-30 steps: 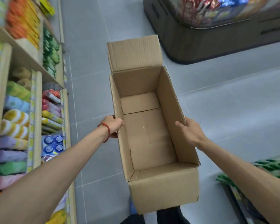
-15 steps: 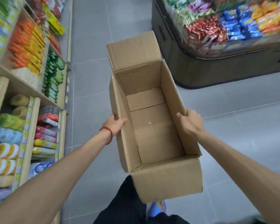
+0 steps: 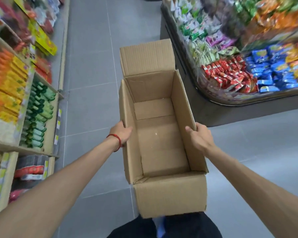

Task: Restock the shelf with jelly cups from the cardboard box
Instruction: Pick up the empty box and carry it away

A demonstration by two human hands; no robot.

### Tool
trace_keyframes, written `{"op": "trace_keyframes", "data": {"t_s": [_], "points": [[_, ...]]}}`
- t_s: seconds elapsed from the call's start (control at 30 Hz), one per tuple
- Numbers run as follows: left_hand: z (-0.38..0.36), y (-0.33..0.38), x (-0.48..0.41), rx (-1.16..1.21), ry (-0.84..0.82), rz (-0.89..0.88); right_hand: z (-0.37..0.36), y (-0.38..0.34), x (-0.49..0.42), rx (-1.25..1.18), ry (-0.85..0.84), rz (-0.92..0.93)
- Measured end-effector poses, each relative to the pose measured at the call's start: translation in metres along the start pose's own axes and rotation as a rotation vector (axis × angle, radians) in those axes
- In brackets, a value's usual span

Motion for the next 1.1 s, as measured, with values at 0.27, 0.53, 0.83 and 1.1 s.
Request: {"op": "trace_keyframes", "data": {"t_s": [0.27,0.53,0.83,1.1], "points": [[-0.002,0.125,-0.138,-0.058,0.138,0.022,0.028,-0.067,-0.206,0.111,-0.139,-0.003],[0.003,0.216,-0.271,-0.047,0.118,0.098,0.03,-0.129,-0.373,0.243,-0.202,-0.064],[-0.015,0.26,-0.45,-0.238,0.003,0.131,-0.022,-0.146,-0.524,0.275,-0.113,-0.235],[-0.096,0.216,-0.545,-0.147,-0.135,0.228,-0.083,-0.079,-0.619,0.28,-0.16,-0.321]]}}
Point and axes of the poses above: each hand's wrist, its own x-axis away from the middle knuckle, its own z-axis out of the back of the hand, y = z × x, the point moved 5 cm from there along -x, towards the middle knuckle, and after that the axes turned 3 degrees about -x, right-handed, at the moved point
